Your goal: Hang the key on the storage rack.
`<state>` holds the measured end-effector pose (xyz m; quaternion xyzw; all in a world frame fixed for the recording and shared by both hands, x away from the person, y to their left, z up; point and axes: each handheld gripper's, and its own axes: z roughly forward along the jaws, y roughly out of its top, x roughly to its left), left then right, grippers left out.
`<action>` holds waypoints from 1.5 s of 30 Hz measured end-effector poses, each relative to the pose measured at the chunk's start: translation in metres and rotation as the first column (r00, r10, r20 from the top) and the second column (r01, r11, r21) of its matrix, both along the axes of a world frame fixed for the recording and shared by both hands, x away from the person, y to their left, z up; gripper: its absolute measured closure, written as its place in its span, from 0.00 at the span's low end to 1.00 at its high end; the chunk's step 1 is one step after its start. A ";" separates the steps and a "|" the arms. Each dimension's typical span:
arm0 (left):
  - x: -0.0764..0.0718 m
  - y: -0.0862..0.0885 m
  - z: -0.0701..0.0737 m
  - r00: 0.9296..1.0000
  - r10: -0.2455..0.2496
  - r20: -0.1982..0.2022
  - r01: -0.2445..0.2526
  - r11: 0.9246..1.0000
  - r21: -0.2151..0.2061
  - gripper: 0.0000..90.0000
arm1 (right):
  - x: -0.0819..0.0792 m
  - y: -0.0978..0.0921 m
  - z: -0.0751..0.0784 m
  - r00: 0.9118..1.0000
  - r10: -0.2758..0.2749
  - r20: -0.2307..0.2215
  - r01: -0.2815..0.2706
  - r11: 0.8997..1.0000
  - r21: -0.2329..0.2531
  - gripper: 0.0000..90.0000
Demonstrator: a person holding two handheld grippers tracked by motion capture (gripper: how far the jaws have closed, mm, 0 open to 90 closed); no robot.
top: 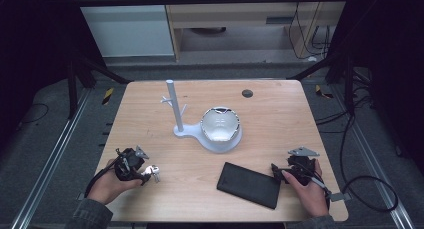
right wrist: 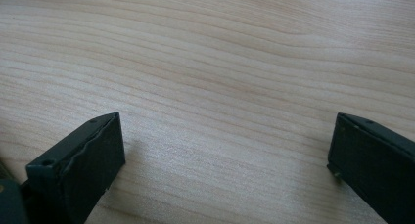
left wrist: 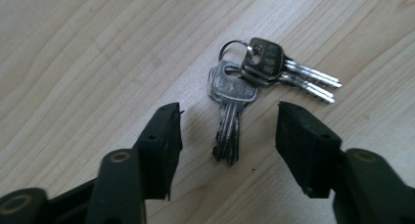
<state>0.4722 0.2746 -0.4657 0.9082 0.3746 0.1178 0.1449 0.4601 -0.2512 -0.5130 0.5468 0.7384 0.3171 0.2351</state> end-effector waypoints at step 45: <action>-0.002 0.006 0.016 0.997 -0.059 -0.043 0.059 0.998 0.000 0.93 | -0.001 0.000 0.000 1.000 0.005 0.000 -0.005 1.000 -0.002 0.01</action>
